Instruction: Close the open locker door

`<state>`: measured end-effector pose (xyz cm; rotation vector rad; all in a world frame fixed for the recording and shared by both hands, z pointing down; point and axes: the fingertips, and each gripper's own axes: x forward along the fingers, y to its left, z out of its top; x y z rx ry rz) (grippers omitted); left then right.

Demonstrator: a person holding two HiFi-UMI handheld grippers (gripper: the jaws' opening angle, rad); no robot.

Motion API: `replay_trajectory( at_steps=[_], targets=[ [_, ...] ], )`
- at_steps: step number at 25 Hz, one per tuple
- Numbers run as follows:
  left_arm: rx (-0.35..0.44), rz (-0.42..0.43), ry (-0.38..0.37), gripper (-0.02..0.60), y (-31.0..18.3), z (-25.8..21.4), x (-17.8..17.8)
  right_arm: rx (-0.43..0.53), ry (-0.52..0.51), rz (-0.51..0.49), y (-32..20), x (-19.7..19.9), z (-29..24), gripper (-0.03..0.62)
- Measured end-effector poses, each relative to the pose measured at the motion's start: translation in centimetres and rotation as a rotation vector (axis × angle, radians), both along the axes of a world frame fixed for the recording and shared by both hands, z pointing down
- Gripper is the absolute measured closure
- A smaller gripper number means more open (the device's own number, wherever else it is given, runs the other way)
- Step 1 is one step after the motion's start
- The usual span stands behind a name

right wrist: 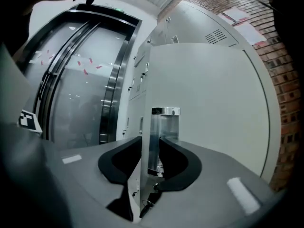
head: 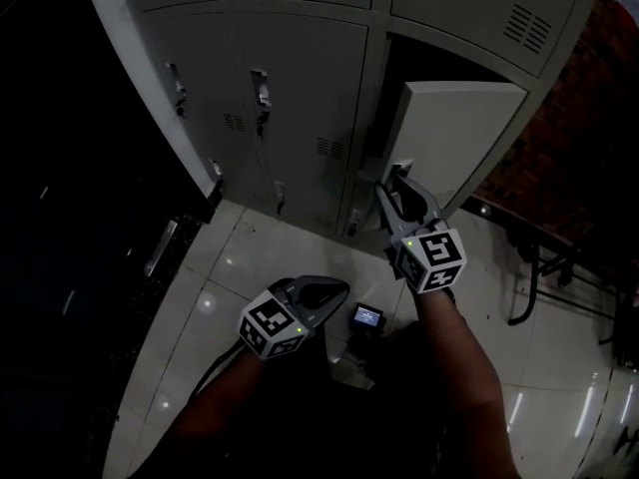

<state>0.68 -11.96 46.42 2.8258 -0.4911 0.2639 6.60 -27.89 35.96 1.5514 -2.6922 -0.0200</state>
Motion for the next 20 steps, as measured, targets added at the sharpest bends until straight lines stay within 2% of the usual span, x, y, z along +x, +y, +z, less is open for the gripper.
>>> replay_trajectory(
  at_steps=[8, 12, 20],
  targets=[
    [0.006, -0.002, 0.005, 0.569, -0.4, -0.3, 0.0, -0.047, 0.013, 0.071, -7.3, -0.8, -0.3, 0.484],
    [0.006, 0.003, 0.002, 0.569, -0.3, -0.3, 0.1, -0.073, 0.032, 0.123, -10.4, -0.1, 0.0, 0.527],
    [0.013, -0.006, -0.001, 0.569, -0.5, -0.1, -0.2, -0.085, 0.024, 0.189, -14.2, 1.1, -1.0, 0.531]
  ],
)
